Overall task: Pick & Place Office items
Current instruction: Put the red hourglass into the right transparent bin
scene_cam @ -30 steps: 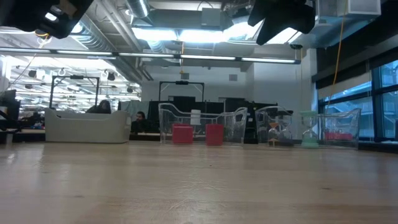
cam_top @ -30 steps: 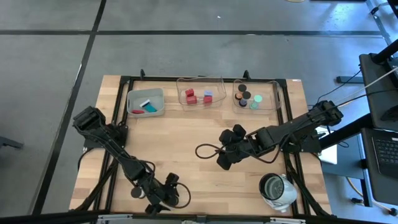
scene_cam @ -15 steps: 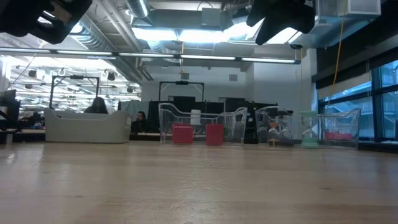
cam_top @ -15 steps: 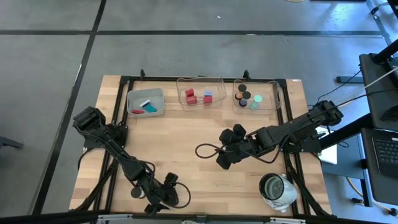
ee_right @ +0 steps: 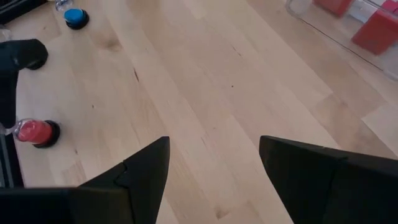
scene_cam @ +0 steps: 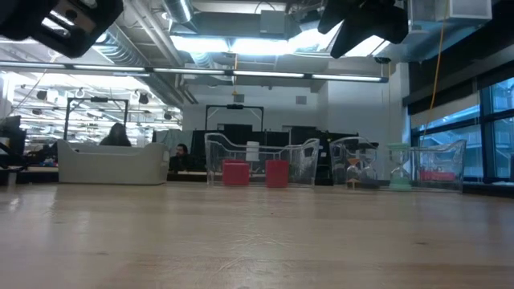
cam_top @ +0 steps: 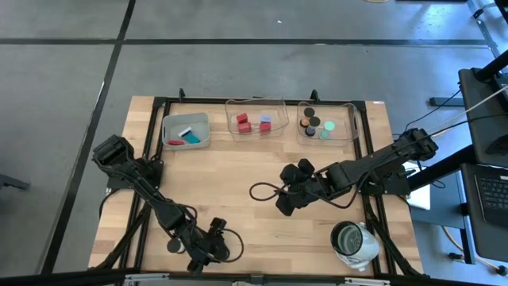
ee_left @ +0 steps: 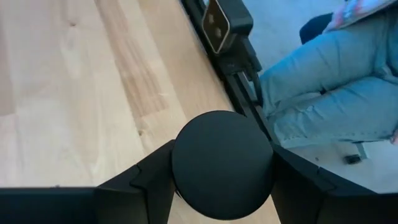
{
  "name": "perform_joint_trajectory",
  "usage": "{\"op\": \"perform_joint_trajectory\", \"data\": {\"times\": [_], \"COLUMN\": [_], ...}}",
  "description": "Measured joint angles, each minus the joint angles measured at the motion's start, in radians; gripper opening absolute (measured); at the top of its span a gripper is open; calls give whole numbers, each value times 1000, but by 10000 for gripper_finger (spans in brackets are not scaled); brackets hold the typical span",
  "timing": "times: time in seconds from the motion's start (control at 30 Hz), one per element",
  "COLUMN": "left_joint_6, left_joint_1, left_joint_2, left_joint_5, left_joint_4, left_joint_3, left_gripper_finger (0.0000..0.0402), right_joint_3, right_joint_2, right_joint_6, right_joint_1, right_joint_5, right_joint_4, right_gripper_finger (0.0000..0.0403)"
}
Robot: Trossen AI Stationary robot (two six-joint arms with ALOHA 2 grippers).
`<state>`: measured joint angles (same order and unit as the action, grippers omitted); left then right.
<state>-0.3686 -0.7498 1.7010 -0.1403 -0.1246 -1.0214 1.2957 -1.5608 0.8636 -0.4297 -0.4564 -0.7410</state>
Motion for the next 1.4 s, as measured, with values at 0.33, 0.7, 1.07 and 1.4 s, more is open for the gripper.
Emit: {"op": "perform_joint_trajectory", "data": {"times": [0.33, 0.7, 1.07, 1.4], "left_joint_6": [73, 143, 533, 642], "left_joint_1": [7, 132, 391, 563], "left_joint_2": [-206, -365, -426, -426], "left_joint_5": [-412, -516, -273, -206], "left_joint_4": [-254, 87, 1033, 1206], "left_joint_3": [0, 274, 676, 680], "left_gripper_finger": [209, 210, 211, 212], "right_joint_3": [0, 0, 0, 0], "right_joint_2": [1, 1, 1, 1], "right_joint_6": [-61, -217, -278, -820], "right_joint_1": [0, 48, 132, 252], "right_joint_5": [-32, -216, -157, -91], "right_joint_4": [0, 1, 1, 300], "right_gripper_finger": [252, 252, 252, 252]}}
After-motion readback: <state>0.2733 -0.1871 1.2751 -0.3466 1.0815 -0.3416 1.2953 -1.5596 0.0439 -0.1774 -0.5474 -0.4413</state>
